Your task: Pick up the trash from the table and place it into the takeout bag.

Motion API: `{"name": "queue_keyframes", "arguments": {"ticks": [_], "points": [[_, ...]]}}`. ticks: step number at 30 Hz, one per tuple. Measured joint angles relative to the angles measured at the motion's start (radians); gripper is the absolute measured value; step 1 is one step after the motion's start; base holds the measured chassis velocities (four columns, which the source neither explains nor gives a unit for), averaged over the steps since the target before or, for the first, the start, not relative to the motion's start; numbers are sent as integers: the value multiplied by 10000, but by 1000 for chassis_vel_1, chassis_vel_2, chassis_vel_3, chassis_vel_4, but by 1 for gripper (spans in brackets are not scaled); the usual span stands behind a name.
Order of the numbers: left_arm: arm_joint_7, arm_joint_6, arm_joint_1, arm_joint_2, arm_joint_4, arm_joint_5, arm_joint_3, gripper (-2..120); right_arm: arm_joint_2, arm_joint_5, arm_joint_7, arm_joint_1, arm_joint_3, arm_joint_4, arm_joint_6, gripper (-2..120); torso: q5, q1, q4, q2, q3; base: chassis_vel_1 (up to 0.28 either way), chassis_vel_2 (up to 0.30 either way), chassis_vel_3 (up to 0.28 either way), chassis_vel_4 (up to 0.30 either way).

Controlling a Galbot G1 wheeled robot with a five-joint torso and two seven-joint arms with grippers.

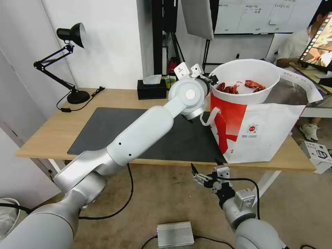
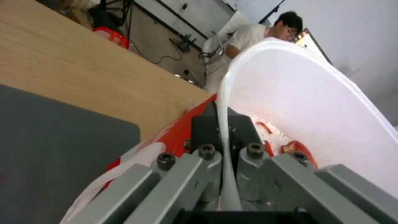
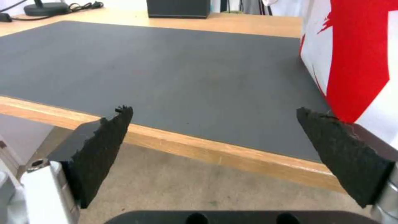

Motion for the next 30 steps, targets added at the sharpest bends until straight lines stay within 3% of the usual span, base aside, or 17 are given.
{"name": "queue_keyframes", "arguments": {"ticks": [17, 20, 24, 26, 30], "points": [[24, 135, -254, 103, -80, 22, 55, 59, 0, 0, 0, 0, 0, 0, 0, 100, 0, 0, -1, -2, 0, 0, 0, 0, 0], [19, 135, -253, 183, -130, 18, 61, 74, 0, 0, 0, 0, 0, 0, 0, 100, 0, 0, 0, -2, 0, 0, 0, 0, 0], [16, 135, -253, 264, -187, 4, 69, 84, 0, 0, 1, 0, 0, 0, 0, 100, 0, 0, 0, -2, 0, 0, 0, 0, 0], [12, 135, -251, 356, -255, -9, 105, 95, 0, 0, 0, 0, 0, -1, 0, 100, 0, -1, 0, -2, 0, 0, 0, 0, 0], [13, 135, -156, 483, -387, -14, 121, 99, -1, 0, 0, 0, 0, 0, 0, 100, 0, 0, 0, -1, 0, 0, 0, 0, 0]]}}
